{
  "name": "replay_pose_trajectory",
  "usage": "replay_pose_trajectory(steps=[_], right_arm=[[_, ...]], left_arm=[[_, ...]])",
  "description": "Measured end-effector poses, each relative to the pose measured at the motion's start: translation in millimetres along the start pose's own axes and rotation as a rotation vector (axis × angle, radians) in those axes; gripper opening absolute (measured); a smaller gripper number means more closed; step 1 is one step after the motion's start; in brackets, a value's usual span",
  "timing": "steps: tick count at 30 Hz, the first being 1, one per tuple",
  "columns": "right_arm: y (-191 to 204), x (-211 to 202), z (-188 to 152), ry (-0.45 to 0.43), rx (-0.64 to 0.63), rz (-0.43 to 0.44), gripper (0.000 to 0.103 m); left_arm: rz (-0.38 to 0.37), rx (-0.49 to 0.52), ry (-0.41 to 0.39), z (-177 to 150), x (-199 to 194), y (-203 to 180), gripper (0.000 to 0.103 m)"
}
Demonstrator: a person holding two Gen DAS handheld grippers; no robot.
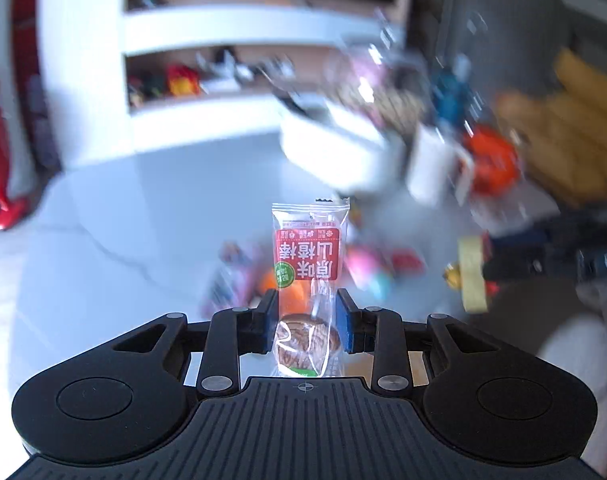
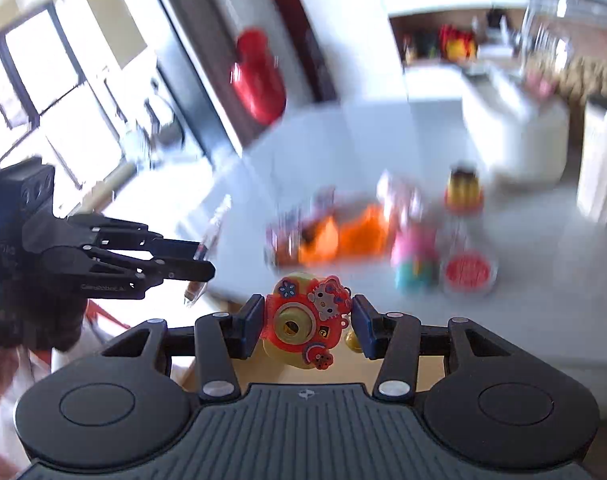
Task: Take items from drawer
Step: 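Place the snack bag and Hello Kitty keychain on the countertop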
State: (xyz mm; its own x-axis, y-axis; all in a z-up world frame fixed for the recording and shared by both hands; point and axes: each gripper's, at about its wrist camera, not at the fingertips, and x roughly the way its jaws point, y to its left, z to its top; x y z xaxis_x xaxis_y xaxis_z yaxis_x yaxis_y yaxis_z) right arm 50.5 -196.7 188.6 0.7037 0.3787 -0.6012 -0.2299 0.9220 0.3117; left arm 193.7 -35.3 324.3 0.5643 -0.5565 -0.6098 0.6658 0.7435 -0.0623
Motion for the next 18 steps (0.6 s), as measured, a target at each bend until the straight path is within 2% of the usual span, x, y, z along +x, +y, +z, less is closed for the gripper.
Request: replay_pose_trajectory(steps=[1, 2, 3, 5, 6, 7, 8, 9, 10, 12, 15, 18], right_arm=[[-1, -4, 12, -0.045, 0.005, -0.003, 0.047], [0, -4, 22, -0.079, 0.000, -0.017, 0.047], [1, 2, 30, -0.101, -0.009, -0.045, 0.047], [-3, 20, 40, -0.098, -0.002, -0.095, 0.047], [-6, 30, 41, -0.090, 0.013, -0.117, 0.047], [-8, 42, 41, -0.088, 0.026, -0.133, 0.047], [-9, 56, 40, -0.087, 0.035, -0.151, 0.047], [-10, 65, 39, -0.084, 0.039, -0.170, 0.047], [-14, 81, 37, -0.079, 0.039, -0.194, 0.047], [-19, 104, 37, -0.055, 0.013, -0.243, 0.047], [-15, 126, 25, -0.022, -0.070, -0.353, 0.047], [-11, 130, 15, -0.069, -0.142, -0.379, 0.048]], left_arm=[[0.033, -0.010, -0.024, 4, 1, 0, 0.034], [0.083, -0.008, -0.035, -18, 12, 33, 0.034], [0.145, 0.001, -0.032, -20, 34, 37, 0.034], [0.268, 0.022, 0.004, -77, 48, 43, 0.034], [0.289, 0.016, 0.029, -83, 59, 50, 0.034], [0.287, -0.008, 0.060, -91, 38, 80, 0.034], [0.275, -0.042, 0.086, -106, 65, 103, 0.034], [0.272, -0.072, 0.100, -116, 73, 111, 0.034], [0.281, -0.106, 0.106, -149, 76, 123, 0.034], [0.313, -0.157, 0.100, -168, 65, 147, 0.034], [0.345, -0.192, 0.066, -175, 76, 157, 0.035], [0.319, -0.160, 0.101, -174, 104, 158, 0.037]])
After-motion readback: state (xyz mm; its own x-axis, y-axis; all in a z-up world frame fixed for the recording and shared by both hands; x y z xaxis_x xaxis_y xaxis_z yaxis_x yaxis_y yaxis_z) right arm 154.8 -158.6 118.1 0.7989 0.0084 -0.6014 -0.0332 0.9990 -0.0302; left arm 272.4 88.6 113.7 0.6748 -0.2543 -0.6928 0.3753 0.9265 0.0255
